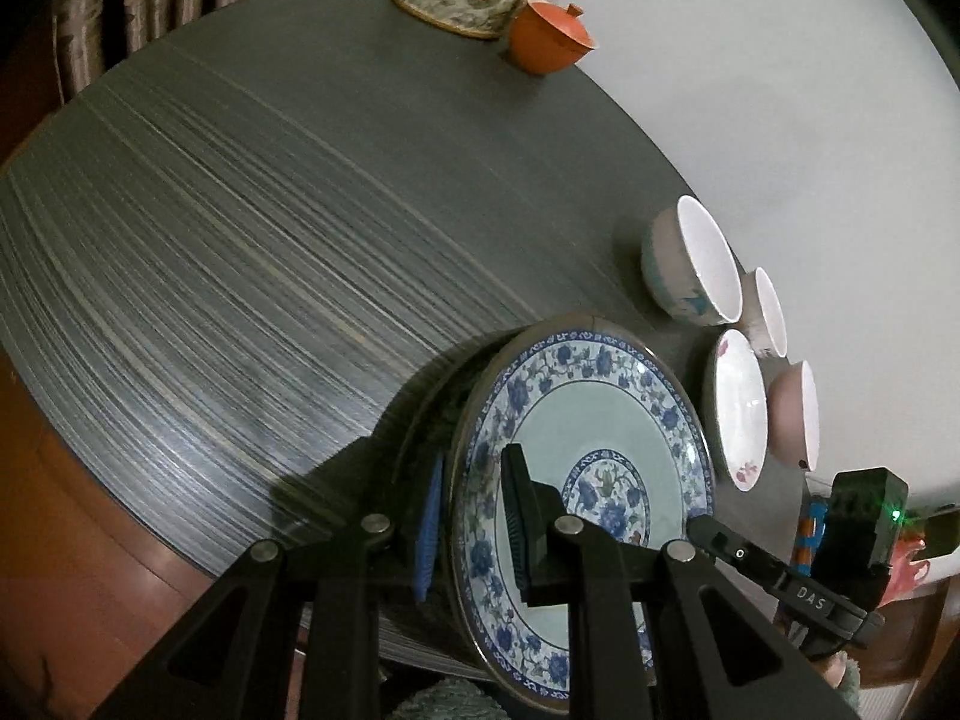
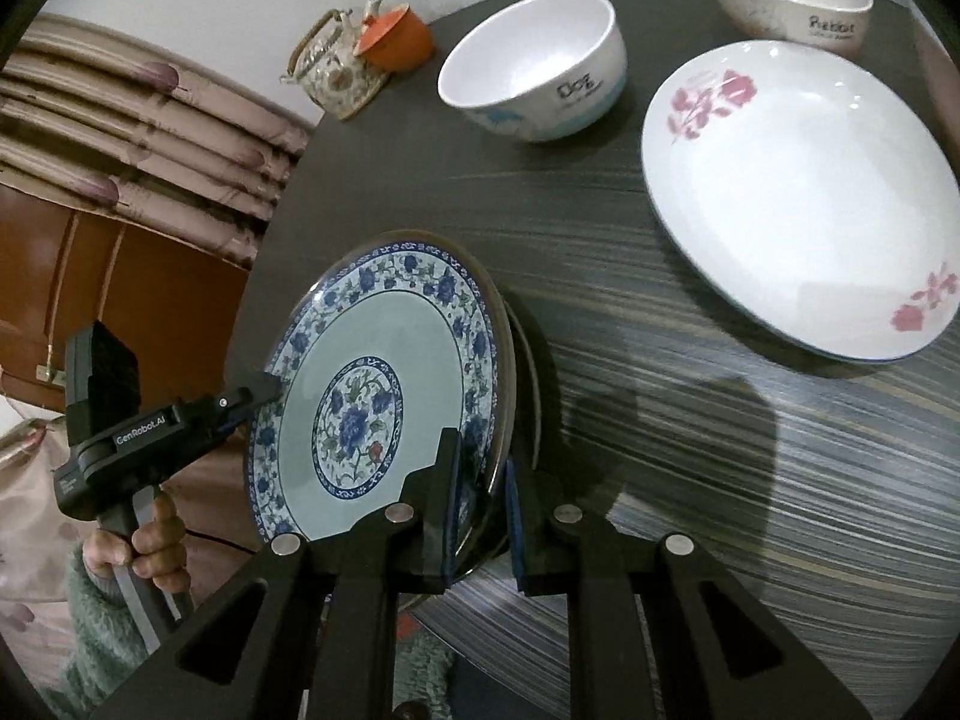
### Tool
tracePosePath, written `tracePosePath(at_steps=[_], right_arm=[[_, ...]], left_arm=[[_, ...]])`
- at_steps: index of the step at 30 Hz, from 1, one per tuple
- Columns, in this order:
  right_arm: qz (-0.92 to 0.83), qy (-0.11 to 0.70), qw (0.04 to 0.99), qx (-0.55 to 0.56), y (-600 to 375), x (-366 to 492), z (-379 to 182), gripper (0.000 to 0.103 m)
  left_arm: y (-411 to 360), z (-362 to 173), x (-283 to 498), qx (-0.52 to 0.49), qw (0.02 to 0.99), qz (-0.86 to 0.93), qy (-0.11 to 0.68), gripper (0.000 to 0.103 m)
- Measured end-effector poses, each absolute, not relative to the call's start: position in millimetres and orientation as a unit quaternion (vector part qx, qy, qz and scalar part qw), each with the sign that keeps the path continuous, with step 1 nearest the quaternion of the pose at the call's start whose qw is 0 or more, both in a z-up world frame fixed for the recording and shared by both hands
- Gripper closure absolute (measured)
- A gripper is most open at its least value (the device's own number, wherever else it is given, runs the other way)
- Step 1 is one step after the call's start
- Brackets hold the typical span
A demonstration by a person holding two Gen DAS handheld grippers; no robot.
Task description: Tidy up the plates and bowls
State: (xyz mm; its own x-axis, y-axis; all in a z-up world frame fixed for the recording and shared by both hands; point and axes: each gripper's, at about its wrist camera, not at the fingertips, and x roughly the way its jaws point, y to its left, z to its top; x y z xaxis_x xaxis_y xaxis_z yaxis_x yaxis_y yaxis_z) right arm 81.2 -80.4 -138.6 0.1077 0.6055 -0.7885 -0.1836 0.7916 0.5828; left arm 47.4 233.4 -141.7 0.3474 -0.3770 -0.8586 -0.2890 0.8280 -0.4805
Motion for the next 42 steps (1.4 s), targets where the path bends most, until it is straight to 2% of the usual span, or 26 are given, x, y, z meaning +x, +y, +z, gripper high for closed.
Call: tracePosePath(at_steps=[17, 23, 28, 34, 42], right_arm=[[0.258, 0.638, 0.711, 0.148, -54.8, 83.1, -152.3, 0.085], [0.256, 0.644, 0.706, 0.143, -50.6, 80.5, -150.5, 0.075], [0.254, 0.655, 0.697, 0.141, -41.7, 79.9, -146.0, 0.052], [0.238, 0.662, 0.705, 0.093, -25.0, 77.3, -136.8, 0.042], [0.227, 0.658, 0.716, 0.053, -15.6, 77.8, -131.8, 0.035]], left_arm=[[228.5, -160.0, 54.7, -0.281, 0.764, -0.015, 0.581, 0.085], [228.0, -162.8, 53.7, -0.278, 0.766, -0.006, 0.579, 0.085], [225.6, -166.3, 53.1, -0.271, 0.768, 0.005, 0.580, 0.085], [220.7, -169.1, 52.6, -0.265, 0.770, 0.012, 0.580, 0.085], [218.6, -165.9, 49.9, -0.259, 0.782, 0.021, 0.566, 0.085]])
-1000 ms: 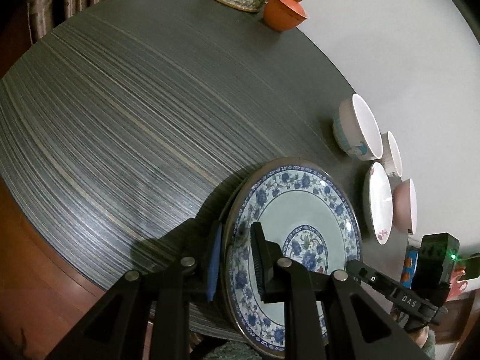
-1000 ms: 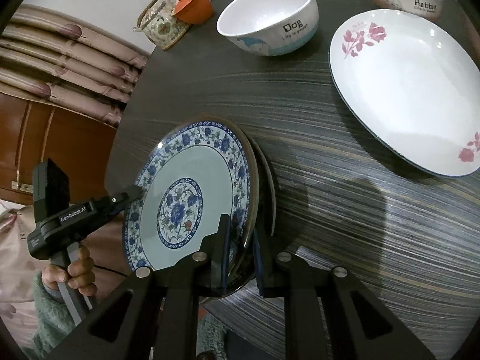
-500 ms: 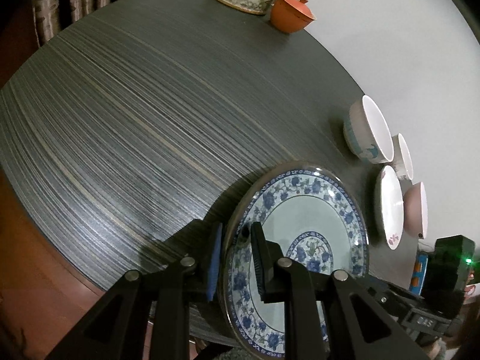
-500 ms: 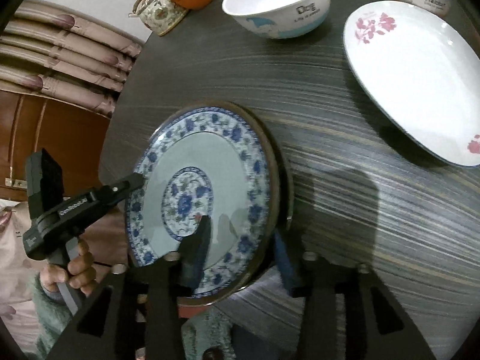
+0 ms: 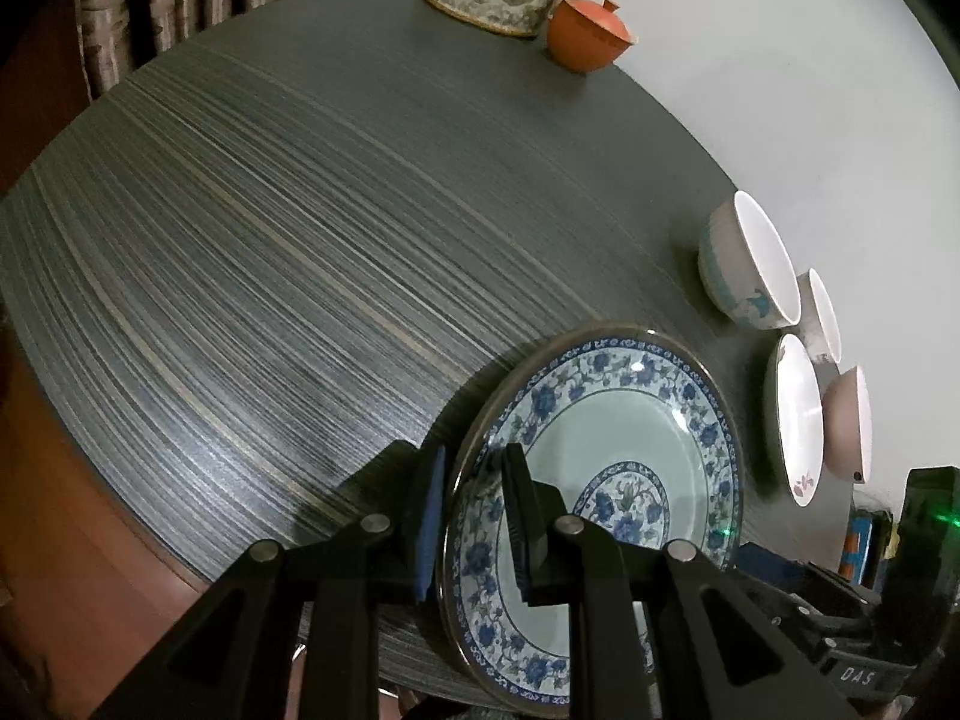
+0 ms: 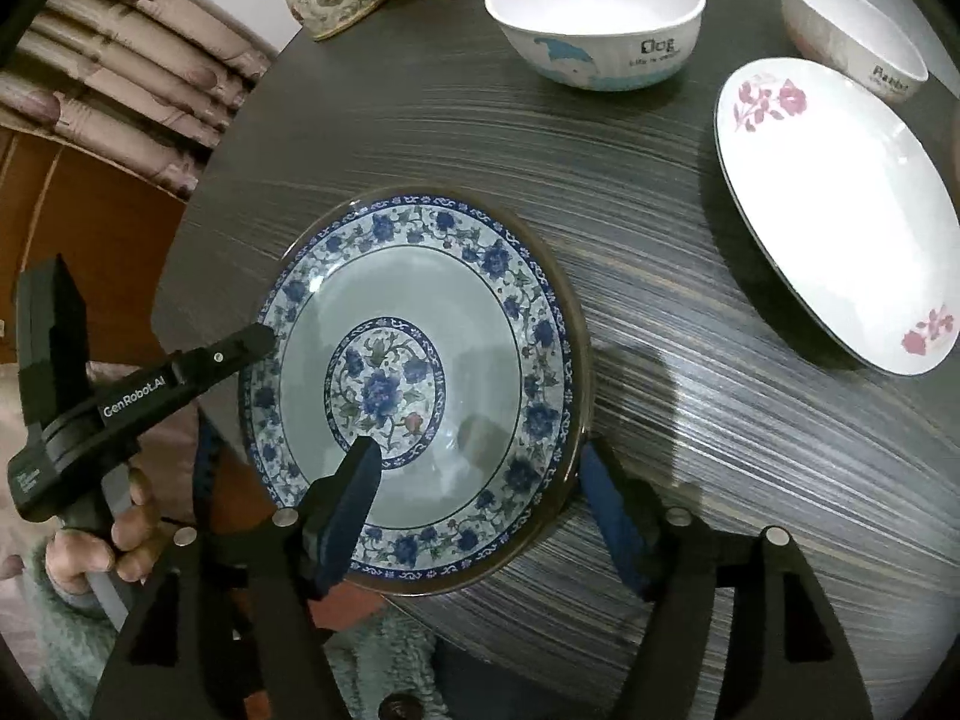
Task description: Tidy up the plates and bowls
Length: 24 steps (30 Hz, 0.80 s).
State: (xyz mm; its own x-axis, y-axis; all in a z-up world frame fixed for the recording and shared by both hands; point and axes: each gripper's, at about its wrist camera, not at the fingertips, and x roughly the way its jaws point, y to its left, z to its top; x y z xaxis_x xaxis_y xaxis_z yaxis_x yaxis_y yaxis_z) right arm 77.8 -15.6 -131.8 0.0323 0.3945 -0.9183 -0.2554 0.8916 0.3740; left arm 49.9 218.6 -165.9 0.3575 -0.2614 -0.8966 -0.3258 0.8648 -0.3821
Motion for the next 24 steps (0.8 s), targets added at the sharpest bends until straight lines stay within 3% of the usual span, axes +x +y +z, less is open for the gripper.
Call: tracePosePath(at_steps=[24], right_arm=[[0.153, 0.535, 0.831, 0.017, -64.4, 32.8, -106.8, 0.035]], left_arm=[[195.3, -125.5, 20.5, -0.145, 0.867, 0.112, 0.463, 0.079]])
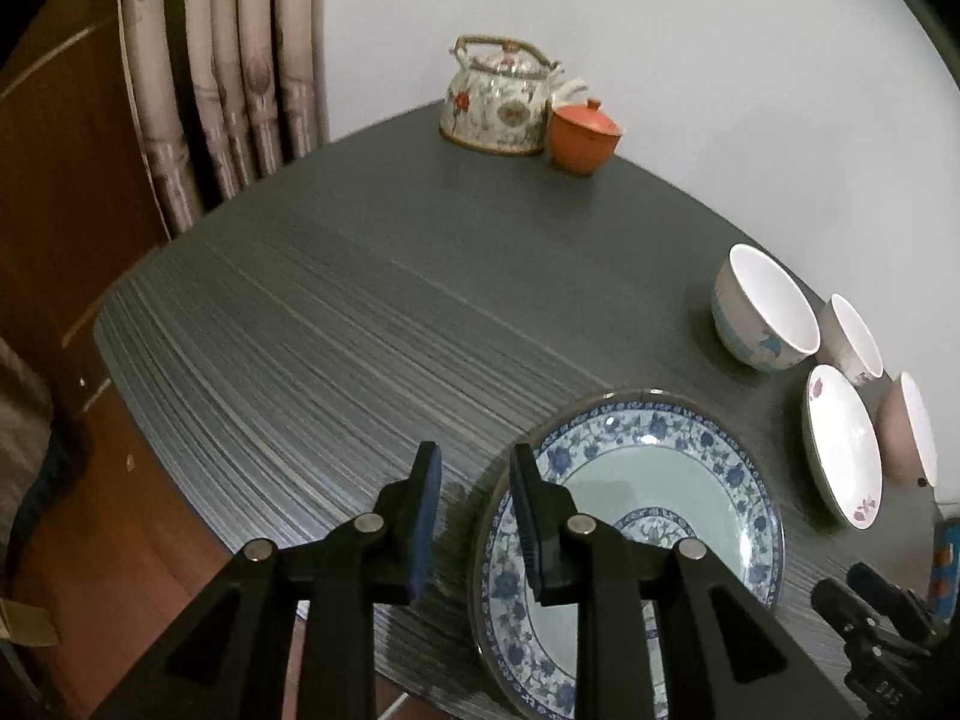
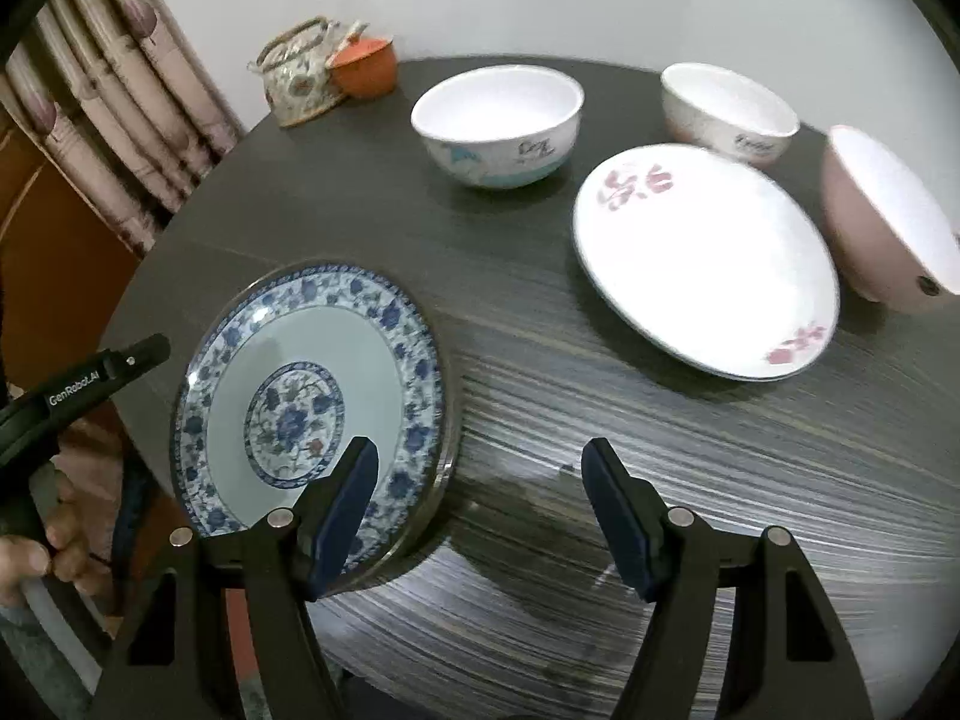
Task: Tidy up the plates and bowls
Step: 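Withdraw both grippers from the stacked blue-and-white plates, then move both grippers to the pink-flowered white plate rim and close them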
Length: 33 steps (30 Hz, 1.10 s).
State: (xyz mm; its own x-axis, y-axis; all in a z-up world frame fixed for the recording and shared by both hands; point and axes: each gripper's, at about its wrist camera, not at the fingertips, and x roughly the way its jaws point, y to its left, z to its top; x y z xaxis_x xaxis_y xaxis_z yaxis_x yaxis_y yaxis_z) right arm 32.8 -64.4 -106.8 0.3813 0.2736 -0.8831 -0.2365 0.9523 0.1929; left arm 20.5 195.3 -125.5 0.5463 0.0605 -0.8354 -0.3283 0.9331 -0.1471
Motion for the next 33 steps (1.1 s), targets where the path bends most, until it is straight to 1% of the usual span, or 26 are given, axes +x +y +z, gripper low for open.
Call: tracePosePath(at_steps=[6, 14, 16, 18, 22, 30, 33], right_arm=[[0.132, 0.509, 0.850, 0.016, -80.9, 21.1, -100.6, 0.035], [0.117, 0.494, 0.861, 0.031, -110.9, 1.5, -105.3, 0.035], [0.115, 0.491, 0.863, 0.040, -121.1, -2.3, -105.5, 0.035], [0.108, 0.485, 0.866, 0.050, -132.5, -5.9, -104.9, 0.035], [0.098, 0.479, 0.870, 0.070, -150.6, -7.0, -102.7, 0.035], [0.084, 0.472, 0.871, 0.112, -188.9, 4.8, -106.7, 0.035], [0.079, 0.469, 0.872, 0.120, -202.0, 11.6, -106.8, 0.035]], left_arm=[[192.4, -115.6, 21.9, -0.104, 0.887, 0.119, 0.435, 0.077], [197.9, -107.8, 16.9, -0.087, 0.894, 0.156, 0.411, 0.076], [196.3, -106.9, 16.1, -0.079, 0.895, 0.162, 0.408, 0.075], [194.0, -106.6, 16.0, -0.068, 0.896, 0.167, 0.406, 0.069], [188.1, -102.9, 15.0, -0.051, 0.901, 0.174, 0.395, 0.069], [175.8, -98.2, 23.6, -0.035, 0.896, 0.167, 0.410, 0.069], [166.1, -90.7, 32.2, -0.059, 0.898, 0.144, 0.411, 0.069]])
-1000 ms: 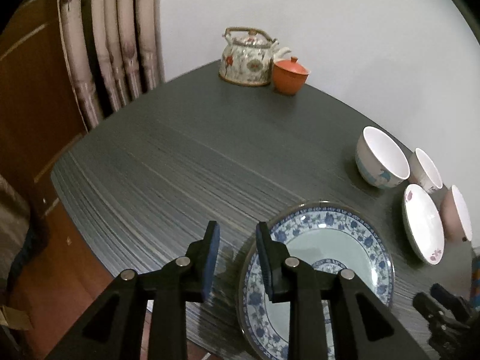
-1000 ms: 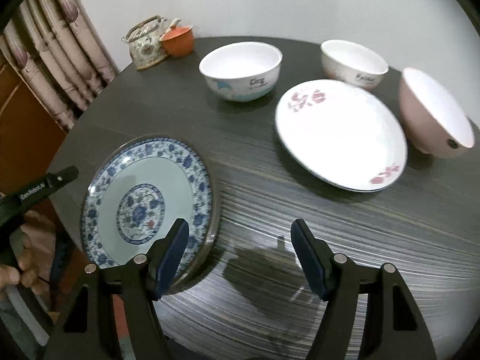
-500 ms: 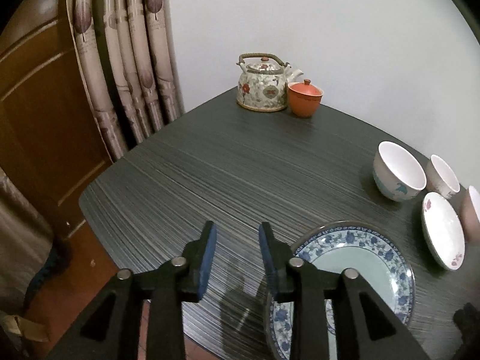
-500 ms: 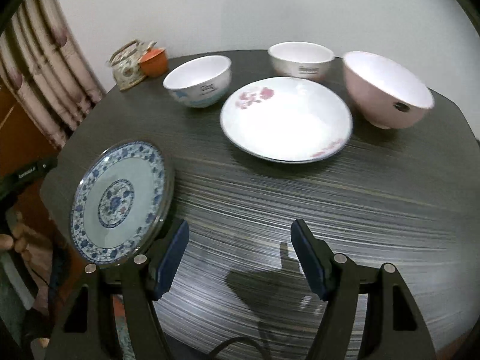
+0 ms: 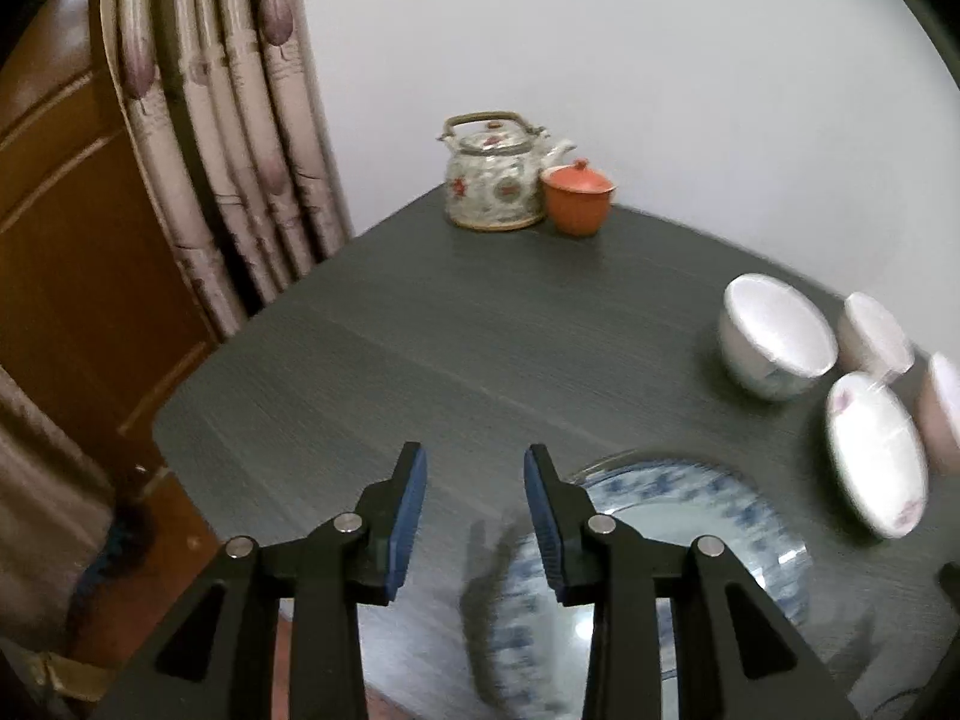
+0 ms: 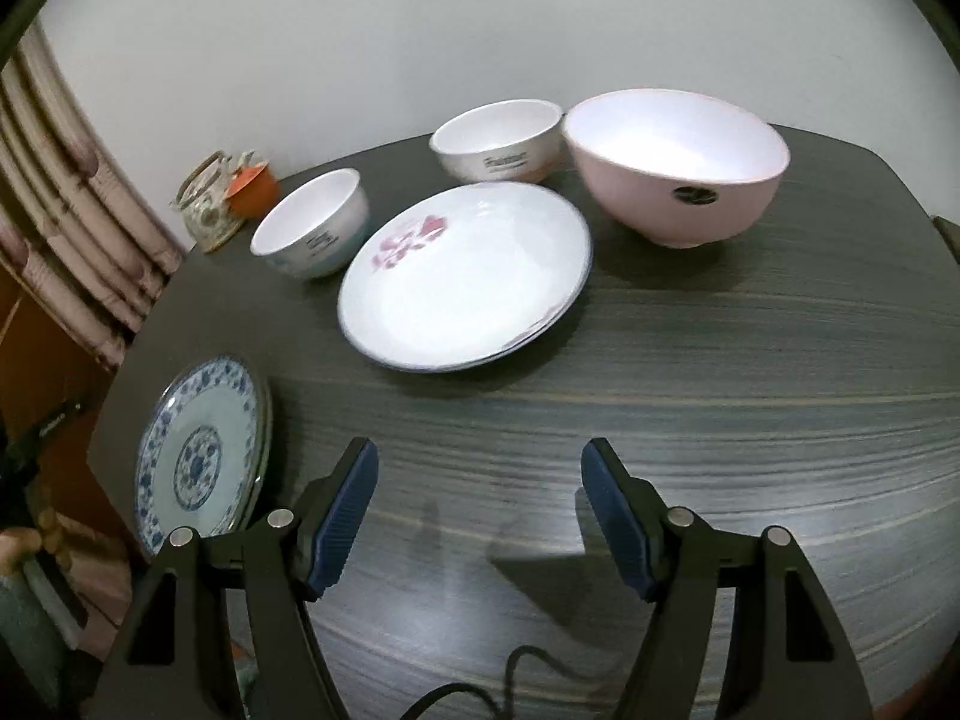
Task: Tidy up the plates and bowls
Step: 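Move both grippers to the pink-flowered white plate rim and close them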
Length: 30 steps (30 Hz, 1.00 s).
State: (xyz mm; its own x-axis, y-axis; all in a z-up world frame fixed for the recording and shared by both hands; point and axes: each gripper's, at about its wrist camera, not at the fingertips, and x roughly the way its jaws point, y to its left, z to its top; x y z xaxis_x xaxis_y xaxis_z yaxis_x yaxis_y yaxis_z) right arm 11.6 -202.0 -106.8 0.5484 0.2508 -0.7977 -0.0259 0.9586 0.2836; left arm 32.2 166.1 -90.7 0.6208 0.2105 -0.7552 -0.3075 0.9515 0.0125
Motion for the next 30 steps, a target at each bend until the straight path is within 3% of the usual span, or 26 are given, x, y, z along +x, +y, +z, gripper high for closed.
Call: tracePosePath(at_steps=[14, 30], right_arm=[[0.063, 0.476, 0.866, 0.142, -238.0, 66.7, -114.2, 0.036], [0.070, 0.511, 0.843, 0.157, -242.9, 133.8, -154.6, 0.066]], left_arm=[[45.5, -89.5, 113.8, -0.080, 0.876, -0.041, 0.473, 0.068], [-18.2, -159.6, 179.4, -0.117, 0.812, -0.100, 0.563, 0.069]])
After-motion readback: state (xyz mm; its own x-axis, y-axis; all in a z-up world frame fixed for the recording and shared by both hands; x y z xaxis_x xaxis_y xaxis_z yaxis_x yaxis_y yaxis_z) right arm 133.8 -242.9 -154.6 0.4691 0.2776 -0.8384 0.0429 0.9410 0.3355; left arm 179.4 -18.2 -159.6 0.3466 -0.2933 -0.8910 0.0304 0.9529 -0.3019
